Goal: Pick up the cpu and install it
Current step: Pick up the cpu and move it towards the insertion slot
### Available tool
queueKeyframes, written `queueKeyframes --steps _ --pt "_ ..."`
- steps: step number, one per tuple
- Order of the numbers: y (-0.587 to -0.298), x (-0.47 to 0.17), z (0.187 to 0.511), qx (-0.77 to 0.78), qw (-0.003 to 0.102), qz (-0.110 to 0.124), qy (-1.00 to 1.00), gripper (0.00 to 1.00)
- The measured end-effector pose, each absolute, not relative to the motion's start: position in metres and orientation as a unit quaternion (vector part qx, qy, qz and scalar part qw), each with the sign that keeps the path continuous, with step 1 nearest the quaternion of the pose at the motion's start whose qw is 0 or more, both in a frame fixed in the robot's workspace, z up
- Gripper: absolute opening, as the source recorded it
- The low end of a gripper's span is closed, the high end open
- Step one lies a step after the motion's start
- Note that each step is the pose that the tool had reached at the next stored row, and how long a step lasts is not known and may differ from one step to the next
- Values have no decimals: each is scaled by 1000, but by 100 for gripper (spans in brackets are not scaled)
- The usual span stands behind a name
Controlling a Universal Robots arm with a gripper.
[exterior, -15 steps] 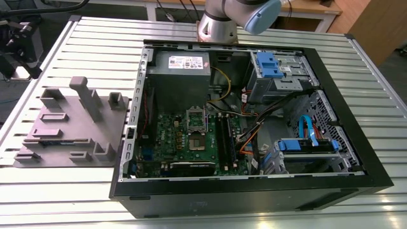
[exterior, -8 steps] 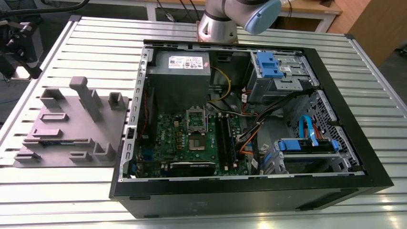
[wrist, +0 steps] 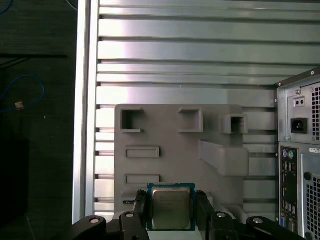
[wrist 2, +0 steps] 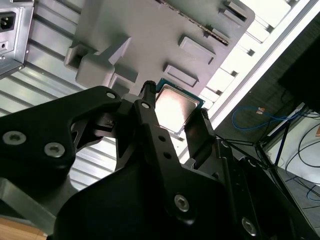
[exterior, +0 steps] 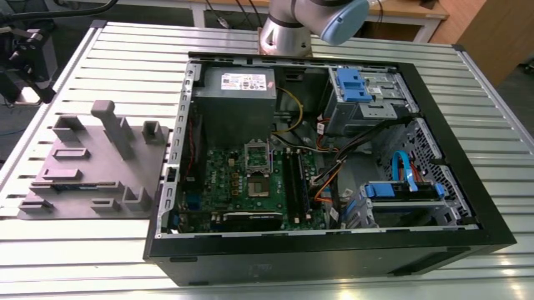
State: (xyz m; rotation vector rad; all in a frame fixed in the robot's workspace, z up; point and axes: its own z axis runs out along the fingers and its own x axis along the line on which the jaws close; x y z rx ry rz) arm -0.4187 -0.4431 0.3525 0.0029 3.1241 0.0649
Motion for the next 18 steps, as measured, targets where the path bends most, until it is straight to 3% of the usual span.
queueKeyframes --steps 18 --pt "-443 -407 352 1 8 21 1000 48"
